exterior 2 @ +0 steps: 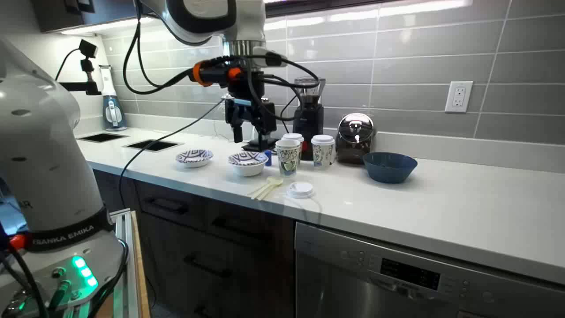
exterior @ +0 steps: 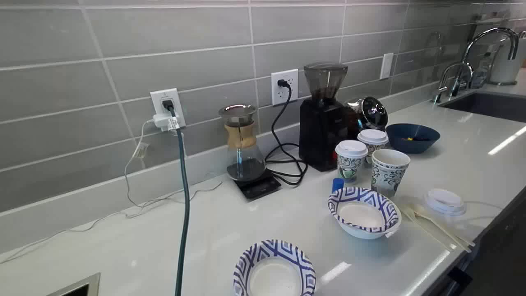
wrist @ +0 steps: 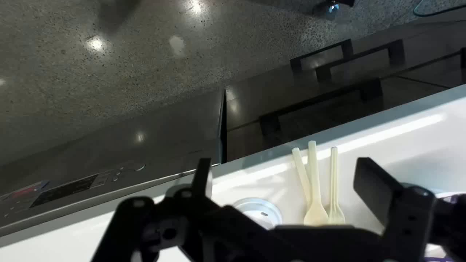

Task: Put the left bowl in the right bowl

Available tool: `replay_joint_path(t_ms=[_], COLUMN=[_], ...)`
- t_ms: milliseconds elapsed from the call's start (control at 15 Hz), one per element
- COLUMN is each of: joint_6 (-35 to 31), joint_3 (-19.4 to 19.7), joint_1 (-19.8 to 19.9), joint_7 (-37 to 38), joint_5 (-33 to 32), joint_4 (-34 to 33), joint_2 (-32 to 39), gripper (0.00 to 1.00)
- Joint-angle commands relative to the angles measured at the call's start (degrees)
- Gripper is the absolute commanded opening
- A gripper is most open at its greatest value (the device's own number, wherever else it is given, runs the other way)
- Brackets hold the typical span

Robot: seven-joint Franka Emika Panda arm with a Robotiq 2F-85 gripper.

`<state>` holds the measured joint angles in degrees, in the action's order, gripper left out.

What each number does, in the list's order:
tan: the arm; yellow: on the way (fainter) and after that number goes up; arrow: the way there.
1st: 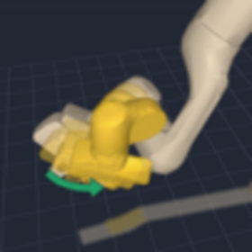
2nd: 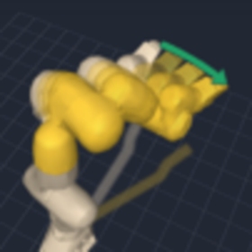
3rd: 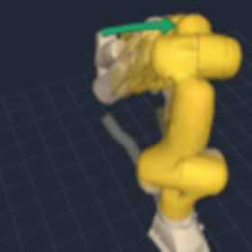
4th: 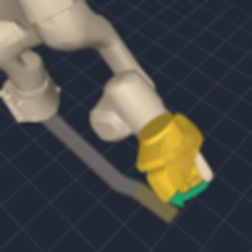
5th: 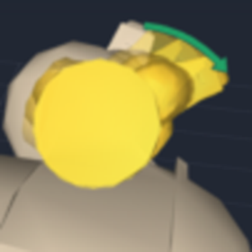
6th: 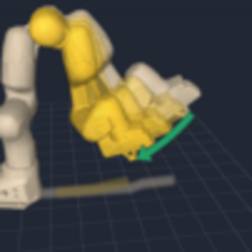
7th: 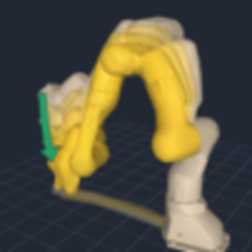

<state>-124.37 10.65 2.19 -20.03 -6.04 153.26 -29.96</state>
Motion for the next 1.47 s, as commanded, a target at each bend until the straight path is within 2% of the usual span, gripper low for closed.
replay_joint_path(t_ms=[0, 267, 467, 667, 733, 867, 1133, 1400], joint_6=[0.10, 0.10, 2.07, 4.45, 6.88, 7.50, 4.65, -5.10], joint_3=[-0.44, -0.44, -0.48, -2.96, -3.59, -5.58, -10.98, -17.00], joint_1=[0.42, 0.42, -3.64, -7.44, -9.38, -12.34, -17.46, -21.75], joint_7=[-0.18, -0.18, -4.14, -3.72, -3.75, -2.53, 3.19, 9.41], joint_5=[0.26, 0.26, 5.15, 9.24, 11.05, 14.41, 22.01, 28.57], joint_4=[-0.06, -0.06, 3.55, 8.76, 4.87, 5.60, 5.14, 5.18], joint_2=[0.02, 0.02, -2.87, -6.09, -3.31, -4.32, -2.39, 0.91], gripper=[1.00, 1.00, 1.00, 1.00, 1.00, 1.00, 1.00, 1.00])
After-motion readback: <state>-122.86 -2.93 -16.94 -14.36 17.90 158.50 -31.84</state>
